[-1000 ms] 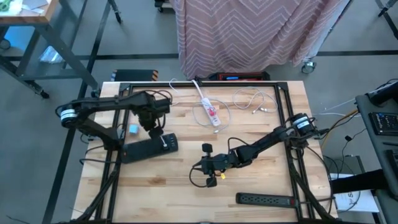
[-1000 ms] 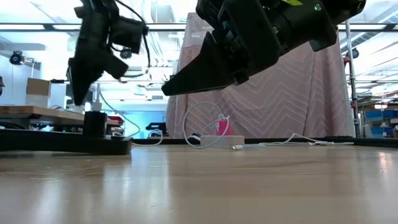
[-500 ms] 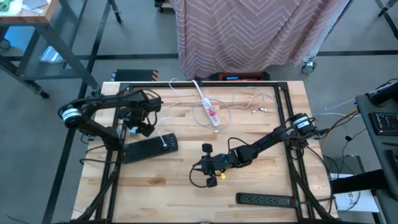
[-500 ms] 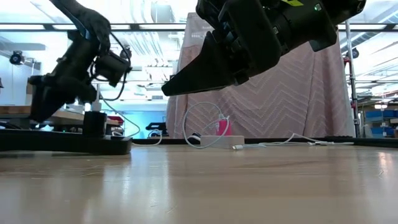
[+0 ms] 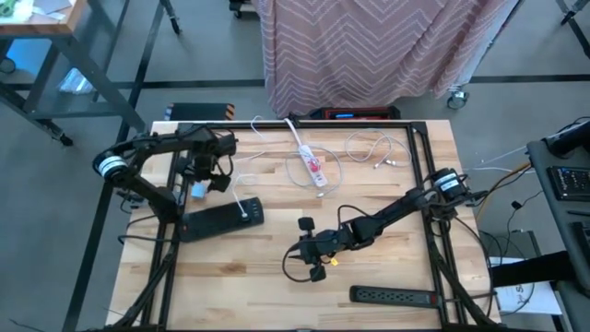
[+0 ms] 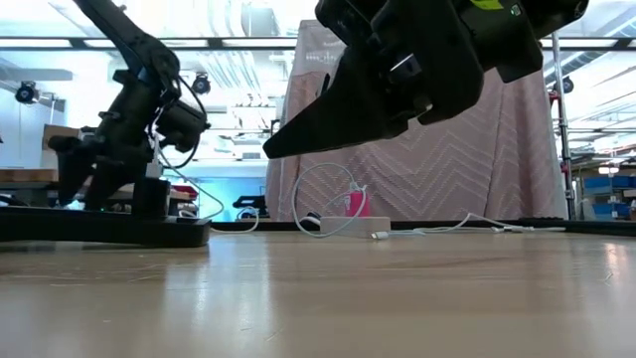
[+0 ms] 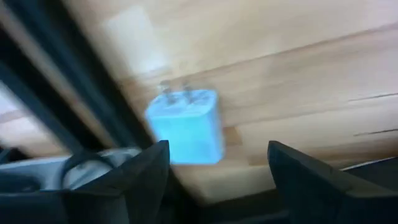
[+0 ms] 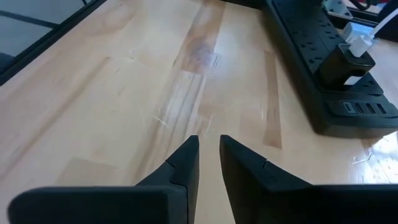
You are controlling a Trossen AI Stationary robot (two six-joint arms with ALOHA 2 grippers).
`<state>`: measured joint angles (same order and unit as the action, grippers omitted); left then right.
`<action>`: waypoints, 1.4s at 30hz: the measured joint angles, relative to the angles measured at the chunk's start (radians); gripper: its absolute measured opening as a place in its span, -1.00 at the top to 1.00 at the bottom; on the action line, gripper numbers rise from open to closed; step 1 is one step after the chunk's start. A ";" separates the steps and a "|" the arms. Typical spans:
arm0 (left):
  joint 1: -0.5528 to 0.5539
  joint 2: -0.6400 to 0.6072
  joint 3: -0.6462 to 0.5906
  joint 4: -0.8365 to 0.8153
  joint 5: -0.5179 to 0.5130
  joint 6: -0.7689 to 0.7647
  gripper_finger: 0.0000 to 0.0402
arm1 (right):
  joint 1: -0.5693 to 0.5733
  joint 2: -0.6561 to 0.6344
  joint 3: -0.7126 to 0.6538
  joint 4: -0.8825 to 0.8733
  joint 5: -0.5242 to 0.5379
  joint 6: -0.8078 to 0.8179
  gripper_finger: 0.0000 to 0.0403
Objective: Insert USB
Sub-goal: Insert the white charger cable to the white charger adapter
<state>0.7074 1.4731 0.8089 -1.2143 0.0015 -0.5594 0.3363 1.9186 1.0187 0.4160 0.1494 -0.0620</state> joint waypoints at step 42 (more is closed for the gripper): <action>0.046 -0.010 -0.194 0.143 0.095 0.072 0.41 | -0.002 0.000 0.000 -0.020 0.007 -0.001 0.78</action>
<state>0.7532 1.4627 0.6145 -1.0714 0.0967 -0.4876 0.3340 1.9182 1.0187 0.3964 0.1562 -0.0635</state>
